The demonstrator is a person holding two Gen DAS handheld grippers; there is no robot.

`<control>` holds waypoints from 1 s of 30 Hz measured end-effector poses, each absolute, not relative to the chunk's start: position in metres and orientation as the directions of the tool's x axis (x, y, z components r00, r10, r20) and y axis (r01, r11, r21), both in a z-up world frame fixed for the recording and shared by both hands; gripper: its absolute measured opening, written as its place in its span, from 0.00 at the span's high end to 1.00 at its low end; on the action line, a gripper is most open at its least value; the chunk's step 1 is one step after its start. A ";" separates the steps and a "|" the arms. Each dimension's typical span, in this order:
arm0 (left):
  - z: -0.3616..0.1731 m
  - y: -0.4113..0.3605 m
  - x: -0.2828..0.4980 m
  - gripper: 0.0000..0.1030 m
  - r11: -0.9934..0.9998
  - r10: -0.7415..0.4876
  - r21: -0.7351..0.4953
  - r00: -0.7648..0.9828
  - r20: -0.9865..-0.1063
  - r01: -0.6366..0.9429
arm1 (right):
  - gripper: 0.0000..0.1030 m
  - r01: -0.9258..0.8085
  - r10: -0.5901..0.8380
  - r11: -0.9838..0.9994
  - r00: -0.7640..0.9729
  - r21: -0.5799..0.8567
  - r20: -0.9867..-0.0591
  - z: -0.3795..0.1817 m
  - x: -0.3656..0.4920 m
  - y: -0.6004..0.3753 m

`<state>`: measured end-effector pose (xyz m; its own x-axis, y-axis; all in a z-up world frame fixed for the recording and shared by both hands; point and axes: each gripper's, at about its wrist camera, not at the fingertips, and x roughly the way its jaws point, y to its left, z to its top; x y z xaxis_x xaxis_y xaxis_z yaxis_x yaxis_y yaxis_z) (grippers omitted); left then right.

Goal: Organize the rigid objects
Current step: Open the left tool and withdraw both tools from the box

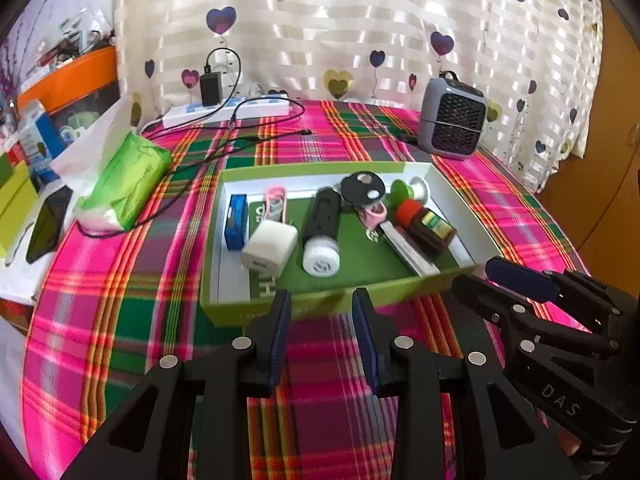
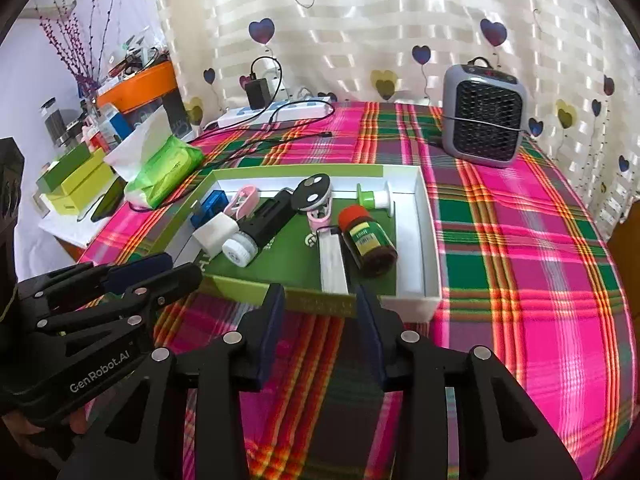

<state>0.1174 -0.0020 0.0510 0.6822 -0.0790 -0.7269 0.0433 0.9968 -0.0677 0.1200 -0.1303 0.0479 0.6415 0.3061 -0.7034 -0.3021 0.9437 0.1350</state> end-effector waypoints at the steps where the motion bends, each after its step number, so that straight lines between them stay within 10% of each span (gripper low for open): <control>1: 0.050 -0.003 0.113 0.70 0.997 -0.078 -0.069 0.680 -0.729 0.039 | 0.62 -0.301 0.303 0.945 0.643 0.132 -0.703 0.048 0.118 -0.130; 30: 0.008 -0.007 0.063 0.70 1.000 0.011 -0.011 0.647 -0.762 -0.029 | 0.61 -0.210 0.144 0.978 0.614 0.015 -0.776 0.009 0.066 -0.132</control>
<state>0.0630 -0.0074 0.0083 0.6471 0.0110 -0.7623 -0.0295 0.9995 -0.0106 0.0658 -0.1321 0.0093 0.6136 0.1441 -0.7763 -0.2104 0.9775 0.0151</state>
